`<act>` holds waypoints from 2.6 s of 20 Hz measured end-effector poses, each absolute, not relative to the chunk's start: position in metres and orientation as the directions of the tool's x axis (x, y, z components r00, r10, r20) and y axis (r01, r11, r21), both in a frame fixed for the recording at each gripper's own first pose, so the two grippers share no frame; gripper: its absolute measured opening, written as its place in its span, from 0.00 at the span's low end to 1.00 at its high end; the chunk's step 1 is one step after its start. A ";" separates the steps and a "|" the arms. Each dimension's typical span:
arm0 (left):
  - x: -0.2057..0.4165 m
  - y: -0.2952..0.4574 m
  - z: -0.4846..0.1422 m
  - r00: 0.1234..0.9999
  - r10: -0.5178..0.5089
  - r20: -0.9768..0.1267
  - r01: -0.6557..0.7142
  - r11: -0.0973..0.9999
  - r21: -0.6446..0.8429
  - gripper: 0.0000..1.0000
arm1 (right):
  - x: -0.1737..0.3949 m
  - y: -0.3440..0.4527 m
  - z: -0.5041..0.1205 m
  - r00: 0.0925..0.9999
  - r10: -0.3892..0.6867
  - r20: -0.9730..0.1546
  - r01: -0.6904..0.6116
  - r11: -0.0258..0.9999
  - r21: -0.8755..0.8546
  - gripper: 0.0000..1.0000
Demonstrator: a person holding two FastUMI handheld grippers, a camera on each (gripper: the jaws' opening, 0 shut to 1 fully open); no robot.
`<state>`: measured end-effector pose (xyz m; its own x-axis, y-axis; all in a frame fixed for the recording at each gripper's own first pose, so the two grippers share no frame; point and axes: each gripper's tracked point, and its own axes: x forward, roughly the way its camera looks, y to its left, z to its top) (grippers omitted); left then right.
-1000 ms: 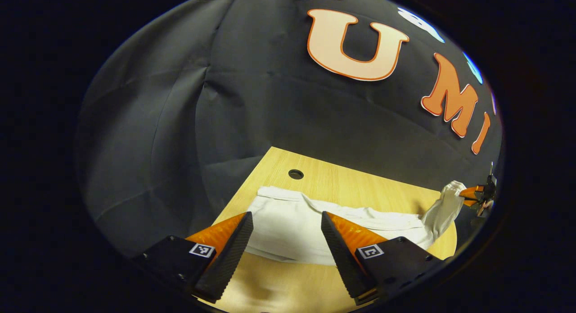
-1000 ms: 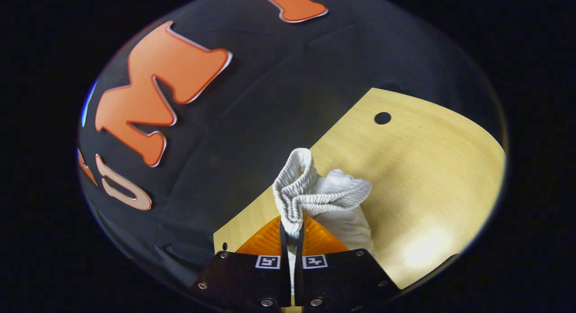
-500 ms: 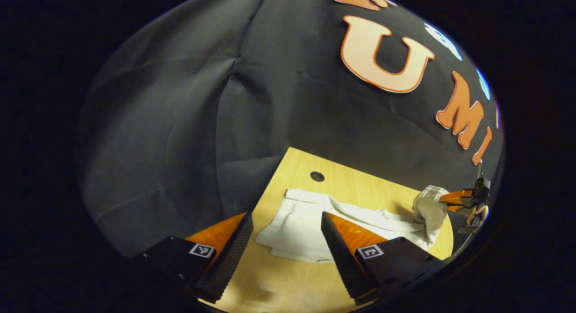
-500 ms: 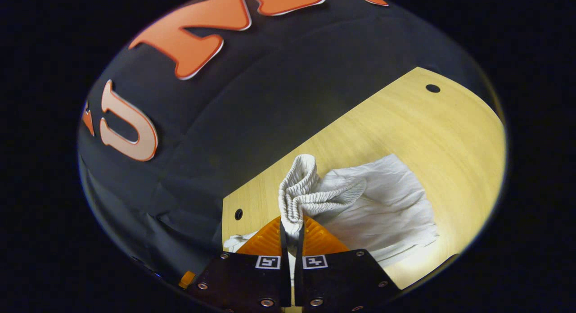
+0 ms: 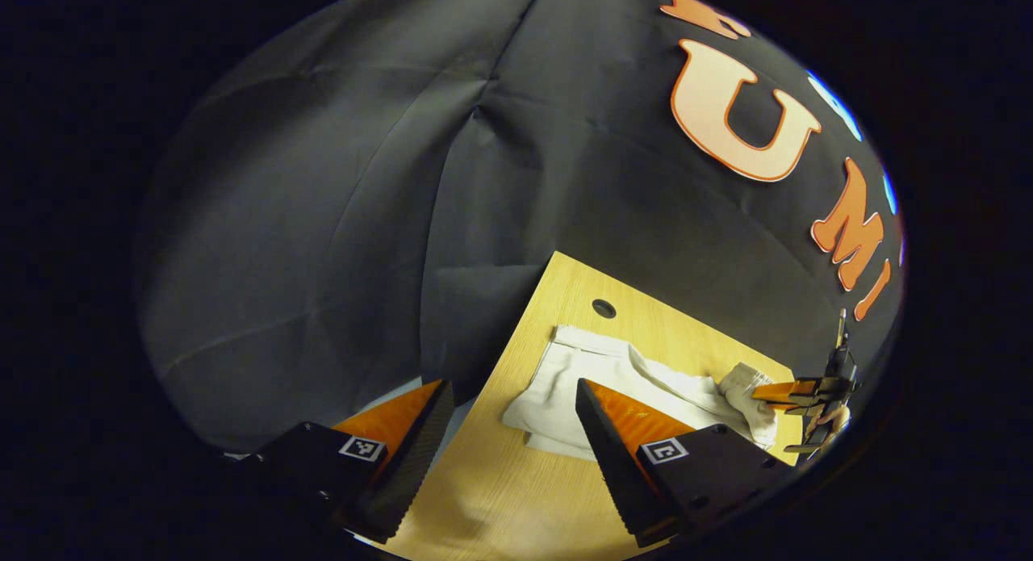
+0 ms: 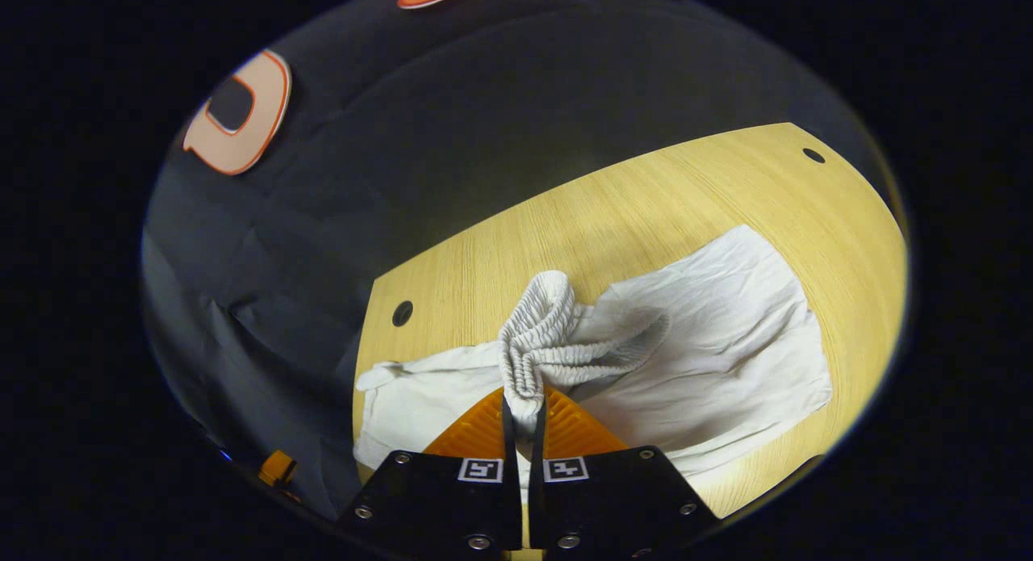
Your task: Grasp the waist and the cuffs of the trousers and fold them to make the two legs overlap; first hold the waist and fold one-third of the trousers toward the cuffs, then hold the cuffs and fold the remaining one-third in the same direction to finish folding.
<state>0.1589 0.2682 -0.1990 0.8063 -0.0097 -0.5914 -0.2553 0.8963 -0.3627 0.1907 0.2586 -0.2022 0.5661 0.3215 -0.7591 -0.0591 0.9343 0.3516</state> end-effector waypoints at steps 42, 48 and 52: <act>0.196 0.169 -0.316 0.632 -0.330 -0.702 -0.581 0.398 -0.710 0.73 | 0.168 0.132 -0.161 0.521 0.363 -0.772 0.121 0.865 0.488 0.98; 0.220 0.151 -0.283 0.684 -0.307 -0.662 -0.477 0.498 -0.724 0.04 | 0.166 0.093 -0.160 0.548 0.324 -0.771 0.141 0.873 0.467 0.98; 0.234 0.132 -0.222 0.745 -0.277 -0.607 -0.317 0.654 -0.687 0.04 | 0.165 0.070 -0.159 0.554 0.338 -0.761 0.162 0.852 0.497 0.98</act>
